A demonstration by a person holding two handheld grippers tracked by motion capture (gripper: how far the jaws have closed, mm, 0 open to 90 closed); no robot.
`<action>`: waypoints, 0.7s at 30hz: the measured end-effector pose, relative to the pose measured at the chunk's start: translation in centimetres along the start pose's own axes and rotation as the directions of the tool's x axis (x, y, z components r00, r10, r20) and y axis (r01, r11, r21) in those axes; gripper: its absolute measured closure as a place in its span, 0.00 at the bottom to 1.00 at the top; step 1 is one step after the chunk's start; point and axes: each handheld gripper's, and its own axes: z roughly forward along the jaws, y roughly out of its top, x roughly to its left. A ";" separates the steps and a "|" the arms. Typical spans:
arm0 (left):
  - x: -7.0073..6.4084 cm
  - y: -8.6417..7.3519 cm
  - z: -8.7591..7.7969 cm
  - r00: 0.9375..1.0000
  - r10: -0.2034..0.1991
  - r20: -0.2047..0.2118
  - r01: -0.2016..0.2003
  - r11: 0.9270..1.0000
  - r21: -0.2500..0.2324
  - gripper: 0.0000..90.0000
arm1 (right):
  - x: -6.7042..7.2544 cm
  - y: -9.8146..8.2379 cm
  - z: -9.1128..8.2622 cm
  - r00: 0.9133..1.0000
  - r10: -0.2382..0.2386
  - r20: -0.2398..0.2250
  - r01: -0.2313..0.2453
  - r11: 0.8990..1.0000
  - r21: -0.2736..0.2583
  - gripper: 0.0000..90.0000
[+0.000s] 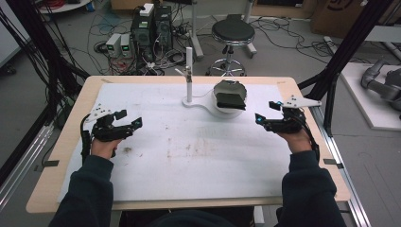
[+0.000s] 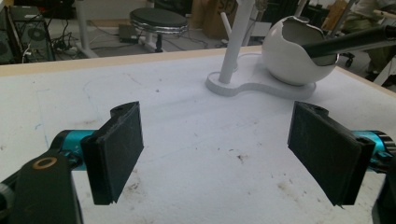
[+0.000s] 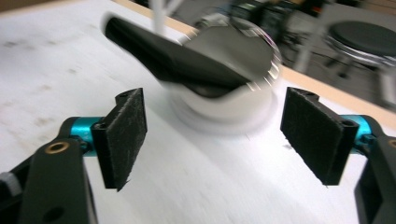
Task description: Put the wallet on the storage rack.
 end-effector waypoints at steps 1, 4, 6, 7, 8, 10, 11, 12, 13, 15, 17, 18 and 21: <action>0.0 0.0 0.0 1.000 0.003 -0.003 -0.003 1.000 0.001 0.20 | 0.1 -0.6 -0.3 1.000 0.007 0.018 -0.007 1.000 0.010 0.24; -0.1 0.0 0.0 1.000 0.002 0.002 -0.002 1.000 -0.002 0.20 | 0.5 -2.2 -0.9 0.998 0.021 0.060 -0.022 1.000 0.012 0.24; -0.1 0.0 0.0 1.000 0.006 0.005 -0.006 1.000 -0.004 0.20 | 0.7 -3.4 -1.4 0.996 0.033 0.085 -0.034 0.999 0.007 0.24; -0.1 0.0 0.0 1.000 0.009 0.003 -0.009 1.000 -0.003 0.20 | 0.8 -3.9 -1.5 0.995 0.036 0.093 -0.036 0.999 -0.003 0.24; -0.1 0.0 0.0 1.000 0.010 0.005 -0.010 1.000 -0.004 0.20 | 0.8 -4.4 -1.5 0.995 0.047 0.090 -0.048 0.999 0.001 0.24; -0.1 0.0 0.1 1.000 0.010 0.006 -0.010 1.000 -0.007 0.20 | 0.8 -4.9 -1.3 0.996 0.050 0.080 -0.052 0.998 0.019 0.24; 0.0 0.0 0.1 1.000 0.008 0.005 -0.008 1.000 -0.009 0.20 | 0.8 -5.1 -1.3 0.995 0.055 0.078 -0.056 0.998 0.019 0.24; 0.0 0.0 0.1 1.000 0.005 0.001 -0.005 1.000 -0.008 0.20 | 0.8 -5.2 -1.2 0.995 0.055 0.083 -0.057 0.998 0.020 0.24; 0.1 0.0 0.2 1.000 0.006 0.001 -0.006 1.000 -0.007 0.20 | 0.7 -5.2 -1.1 0.995 0.053 0.081 -0.055 0.998 0.017 0.24; 0.1 0.0 0.1 1.000 0.005 -0.004 -0.005 1.000 -0.004 0.20 | 0.7 -5.1 -1.0 0.995 0.057 0.080 -0.058 0.998 0.012 0.24; 0.0 0.0 0.1 1.000 0.008 -0.005 -0.008 1.000 -0.003 0.20 | 0.8 -5.1 -0.9 0.996 0.046 0.072 -0.046 0.999 0.011 0.24; 0.0 0.1 0.0 1.000 0.012 -0.005 -0.012 1.000 0.000 0.20 | 0.8 -5.1 -0.9 0.996 0.046 0.072 -0.047 0.999 0.011 0.24; -0.3 0.1 -0.1 1.000 0.018 -0.002 -0.018 1.000 0.001 0.20 | 0.8 -5.2 -1.0 0.996 0.048 0.074 -0.049 0.999 0.012 0.24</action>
